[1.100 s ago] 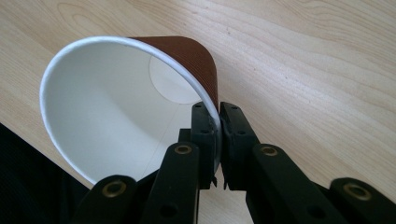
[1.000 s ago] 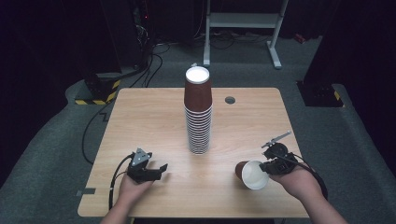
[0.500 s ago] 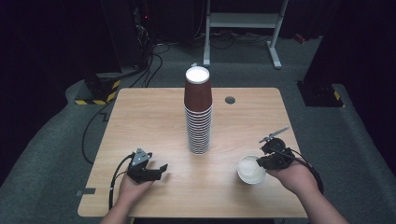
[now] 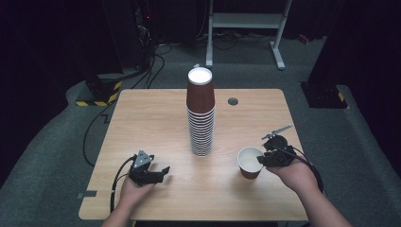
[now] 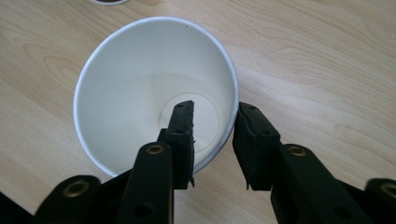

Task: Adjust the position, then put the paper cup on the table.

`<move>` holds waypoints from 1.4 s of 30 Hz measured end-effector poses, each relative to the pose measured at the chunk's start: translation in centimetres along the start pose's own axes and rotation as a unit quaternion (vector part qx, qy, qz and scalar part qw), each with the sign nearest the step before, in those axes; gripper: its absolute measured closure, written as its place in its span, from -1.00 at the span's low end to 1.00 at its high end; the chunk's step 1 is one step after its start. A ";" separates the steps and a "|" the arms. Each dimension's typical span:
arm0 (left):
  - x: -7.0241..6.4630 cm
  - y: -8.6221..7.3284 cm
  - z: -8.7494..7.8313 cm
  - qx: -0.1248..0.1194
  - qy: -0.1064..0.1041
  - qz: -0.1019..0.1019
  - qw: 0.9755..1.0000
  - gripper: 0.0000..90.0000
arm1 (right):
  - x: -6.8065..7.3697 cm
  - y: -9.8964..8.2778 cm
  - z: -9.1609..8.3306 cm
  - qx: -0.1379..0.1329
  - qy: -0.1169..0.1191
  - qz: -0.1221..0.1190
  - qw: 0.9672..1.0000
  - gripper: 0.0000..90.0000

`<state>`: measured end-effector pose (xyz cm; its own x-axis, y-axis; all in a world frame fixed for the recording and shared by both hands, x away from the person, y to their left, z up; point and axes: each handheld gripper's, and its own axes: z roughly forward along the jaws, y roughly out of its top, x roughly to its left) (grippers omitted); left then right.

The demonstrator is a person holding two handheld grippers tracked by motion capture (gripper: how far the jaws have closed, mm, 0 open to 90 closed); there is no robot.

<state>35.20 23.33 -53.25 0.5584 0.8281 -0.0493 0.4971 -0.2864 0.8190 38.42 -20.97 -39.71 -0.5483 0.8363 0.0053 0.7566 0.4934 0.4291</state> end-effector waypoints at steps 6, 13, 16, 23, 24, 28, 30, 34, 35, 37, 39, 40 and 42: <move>0.0 0.0 0.0 0.000 0.000 0.000 1.000 -0.66 | -0.2 0.1 0.1 -0.008 -0.003 0.004 1.000 0.40; 0.0 0.0 0.0 0.001 0.002 0.001 1.000 -0.66 | -0.3 0.1 0.0 -0.016 -0.005 0.007 1.000 0.30; 0.0 0.0 0.0 0.001 0.002 0.002 1.000 -0.66 | -0.3 0.1 -0.1 -0.017 -0.007 0.008 1.000 0.26; -0.1 0.0 0.0 0.001 0.001 0.003 1.000 -0.66 | -0.5 0.2 -0.4 -0.026 -0.008 0.012 1.000 0.13; -0.1 0.0 0.0 0.001 0.001 0.002 1.000 -0.66 | -0.5 0.2 -0.4 -0.028 -0.009 0.013 0.999 0.11; -0.1 0.0 0.1 0.002 0.000 0.002 1.000 -0.66 | -0.5 0.2 -0.6 -0.037 -0.014 0.015 0.999 0.07; -0.1 0.0 0.1 0.003 0.000 0.003 1.000 -0.66 | -0.6 0.2 -0.8 -0.045 -0.018 0.016 0.999 0.05; -0.1 0.0 0.1 0.003 0.001 0.005 1.000 -0.66 | -0.8 0.1 -1.0 -0.058 -0.025 0.020 0.998 0.01; -0.1 0.0 0.1 0.004 0.000 0.004 1.000 -0.66 | -0.9 0.1 -1.1 -0.062 -0.026 0.022 0.998 -0.01; -0.1 0.0 0.1 0.004 0.000 0.005 1.000 -0.66 | -1.0 0.0 -1.2 -0.068 -0.031 0.026 0.997 -0.03; -0.1 0.0 0.1 0.005 -0.001 0.005 1.000 -0.66 | -1.2 -0.1 -1.3 -0.075 -0.035 0.028 0.996 -0.04; -0.1 0.0 0.1 0.005 -0.001 0.006 1.000 -0.66 | -1.3 -0.2 -1.4 -0.078 -0.038 0.030 0.996 -0.04; -0.2 0.0 0.1 0.006 -0.001 0.006 1.000 -0.65 | -1.5 -0.3 -1.5 -0.085 -0.043 0.033 0.995 -0.05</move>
<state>35.19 23.14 -53.31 0.5663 0.8232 -0.0407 0.4976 -0.3021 0.8131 38.45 -22.73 -38.53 -0.4620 0.8862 -0.0355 0.7142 0.3954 0.5775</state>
